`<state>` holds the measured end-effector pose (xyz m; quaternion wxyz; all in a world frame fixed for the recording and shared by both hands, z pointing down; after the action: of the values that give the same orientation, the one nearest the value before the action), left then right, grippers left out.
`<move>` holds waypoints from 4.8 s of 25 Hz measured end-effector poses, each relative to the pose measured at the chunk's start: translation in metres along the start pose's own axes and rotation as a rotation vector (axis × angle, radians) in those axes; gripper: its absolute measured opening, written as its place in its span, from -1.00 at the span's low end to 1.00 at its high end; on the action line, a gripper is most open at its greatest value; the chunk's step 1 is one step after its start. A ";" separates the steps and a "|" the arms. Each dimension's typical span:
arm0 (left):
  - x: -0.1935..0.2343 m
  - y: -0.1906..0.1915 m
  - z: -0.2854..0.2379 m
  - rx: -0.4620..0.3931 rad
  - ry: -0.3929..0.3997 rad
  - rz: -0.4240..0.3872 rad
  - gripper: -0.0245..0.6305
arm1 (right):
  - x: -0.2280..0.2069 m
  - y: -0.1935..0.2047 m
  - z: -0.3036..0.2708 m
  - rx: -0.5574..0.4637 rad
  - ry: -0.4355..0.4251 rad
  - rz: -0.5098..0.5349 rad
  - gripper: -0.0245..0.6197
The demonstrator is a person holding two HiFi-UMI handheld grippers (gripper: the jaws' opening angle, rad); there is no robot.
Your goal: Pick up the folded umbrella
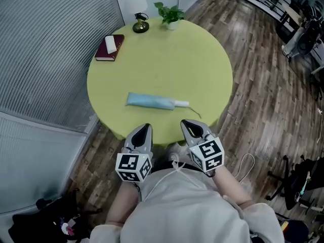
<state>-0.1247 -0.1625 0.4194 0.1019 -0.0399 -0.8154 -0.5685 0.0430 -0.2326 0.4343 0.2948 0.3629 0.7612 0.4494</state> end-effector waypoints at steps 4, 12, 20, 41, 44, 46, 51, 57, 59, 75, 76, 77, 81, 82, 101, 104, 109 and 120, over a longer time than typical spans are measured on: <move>0.012 -0.002 -0.026 0.017 0.005 0.054 -0.91 | -0.024 0.000 -0.017 0.010 -0.009 -0.046 -0.92; 0.058 0.011 -0.101 0.145 0.097 -0.044 -0.91 | -0.054 0.006 -0.073 0.070 0.058 -0.144 -0.92; 0.104 0.025 -0.159 0.347 0.298 -0.207 -0.91 | -0.057 0.007 -0.124 0.109 0.143 -0.256 -0.92; 0.118 0.098 -0.256 0.797 0.788 -0.890 0.29 | -0.060 0.029 -0.169 0.205 0.266 -0.379 -0.92; 0.115 0.113 -0.260 0.855 0.799 -0.938 0.29 | -0.062 0.034 -0.162 0.200 0.266 -0.387 -0.92; 0.113 0.122 -0.266 0.890 0.807 -0.964 0.29 | -0.064 0.038 -0.160 0.201 0.265 -0.396 -0.92; 0.120 0.135 -0.285 0.927 0.784 -1.058 0.21 | -0.070 0.044 -0.166 0.200 0.260 -0.409 -0.92; 0.116 0.140 -0.292 0.957 0.766 -1.148 0.07 | -0.076 0.042 -0.154 0.191 0.259 -0.417 -0.92; 0.117 0.142 -0.294 0.976 0.783 -1.141 0.07 | -0.078 0.042 -0.153 0.189 0.258 -0.419 -0.92; 0.113 0.138 -0.285 0.980 0.759 -1.133 -0.09 | -0.076 0.029 -0.135 0.172 0.239 -0.368 -0.92; 0.113 0.139 -0.283 0.977 0.751 -1.129 -0.09 | -0.076 0.028 -0.132 0.170 0.239 -0.364 -0.92; 0.113 0.139 -0.280 0.975 0.743 -1.125 -0.10 | -0.076 0.028 -0.129 0.170 0.239 -0.360 -0.92; 0.120 0.142 -0.273 0.976 0.717 -1.112 -0.11 | -0.078 0.028 -0.125 0.168 0.242 -0.350 -0.92; 0.121 0.141 -0.270 0.977 0.711 -1.108 -0.11 | -0.078 0.027 -0.124 0.166 0.242 -0.347 -0.92; 0.098 0.005 -0.214 0.497 0.386 -0.656 -0.10 | -0.068 -0.024 -0.104 0.064 0.171 -0.189 -0.92; 0.099 -0.017 -0.196 0.392 0.312 -0.549 -0.10 | -0.064 -0.033 -0.101 0.046 0.154 -0.186 -0.92; 0.107 -0.048 -0.169 0.235 0.217 -0.346 -0.10 | -0.063 -0.050 -0.100 0.007 0.143 -0.160 -0.92; 0.101 -0.103 -0.105 -0.080 0.084 -0.116 -0.10 | -0.063 -0.084 -0.076 -0.164 0.194 -0.136 -0.92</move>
<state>-0.2288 -0.3020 0.3807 0.1013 0.0272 -0.7880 -0.6066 -0.0043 -0.3472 0.3988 0.2782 0.2399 0.7698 0.5220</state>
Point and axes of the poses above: the fingertips, and each gripper's own axes: z backward along the fingers, x to its left, y out of its underside, the point moved 6 cm from there along z, backward along the fingers, and after that the axes turned 2 degrees about -y, right-handed, at the moved point
